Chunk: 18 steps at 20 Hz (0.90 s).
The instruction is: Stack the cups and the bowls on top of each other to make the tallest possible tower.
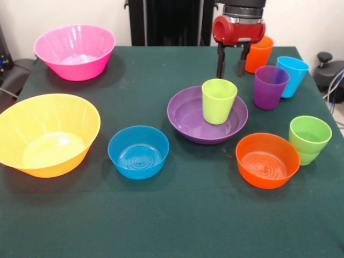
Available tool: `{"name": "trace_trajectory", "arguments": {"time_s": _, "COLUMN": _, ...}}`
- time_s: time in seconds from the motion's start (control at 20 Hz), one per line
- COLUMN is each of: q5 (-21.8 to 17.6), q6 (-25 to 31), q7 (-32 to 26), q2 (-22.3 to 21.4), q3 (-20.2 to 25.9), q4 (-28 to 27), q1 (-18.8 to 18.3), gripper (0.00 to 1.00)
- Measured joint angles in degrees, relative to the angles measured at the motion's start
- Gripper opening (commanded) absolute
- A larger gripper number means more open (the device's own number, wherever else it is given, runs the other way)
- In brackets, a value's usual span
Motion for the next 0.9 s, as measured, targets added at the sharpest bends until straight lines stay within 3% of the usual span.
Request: {"name": "trace_trajectory", "arguments": {"time_s": 0.9, "q5": -0.34, "q6": 0.00, "q7": 0.00, "q2": 0.32, "q3": -1.02, "q4": 0.38, "q1": -1.15, "gripper": 1.00}}
